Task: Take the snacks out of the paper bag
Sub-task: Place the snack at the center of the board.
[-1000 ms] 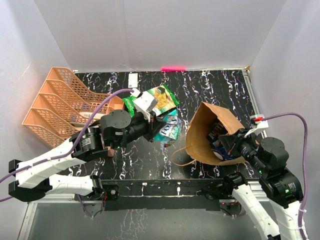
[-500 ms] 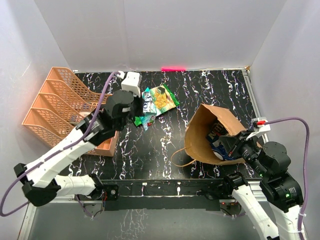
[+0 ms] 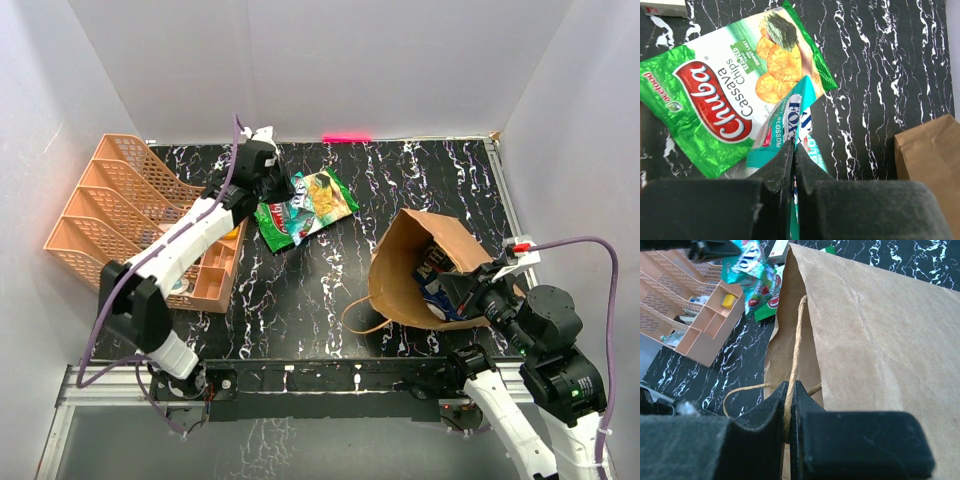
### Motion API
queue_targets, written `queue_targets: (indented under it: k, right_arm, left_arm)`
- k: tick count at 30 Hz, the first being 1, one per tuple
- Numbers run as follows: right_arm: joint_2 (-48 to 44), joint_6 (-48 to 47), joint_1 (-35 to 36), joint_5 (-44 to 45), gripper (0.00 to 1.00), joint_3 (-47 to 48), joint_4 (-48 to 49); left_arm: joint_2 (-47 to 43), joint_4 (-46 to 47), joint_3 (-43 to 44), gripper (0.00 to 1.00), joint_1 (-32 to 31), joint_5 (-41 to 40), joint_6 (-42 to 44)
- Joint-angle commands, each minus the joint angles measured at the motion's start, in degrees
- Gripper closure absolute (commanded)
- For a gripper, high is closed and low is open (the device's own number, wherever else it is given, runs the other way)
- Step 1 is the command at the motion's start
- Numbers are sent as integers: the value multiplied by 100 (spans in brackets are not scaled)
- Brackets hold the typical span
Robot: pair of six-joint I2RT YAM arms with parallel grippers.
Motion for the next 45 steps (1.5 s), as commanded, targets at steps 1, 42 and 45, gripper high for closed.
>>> queue_targets:
  k: [1, 42, 45]
  right_arm:
    - [-34, -87, 19, -102, 92, -50, 298]
    - [-39, -48, 24, -64, 92, -90, 305]
    - [-30, -48, 23, -60, 92, -82, 306]
  left_arm:
    - [573, 455, 741, 100, 362, 861, -530]
    - [310, -566, 541, 17, 1272, 2054, 238]
    - [44, -714, 416, 9, 1264, 2340, 231]
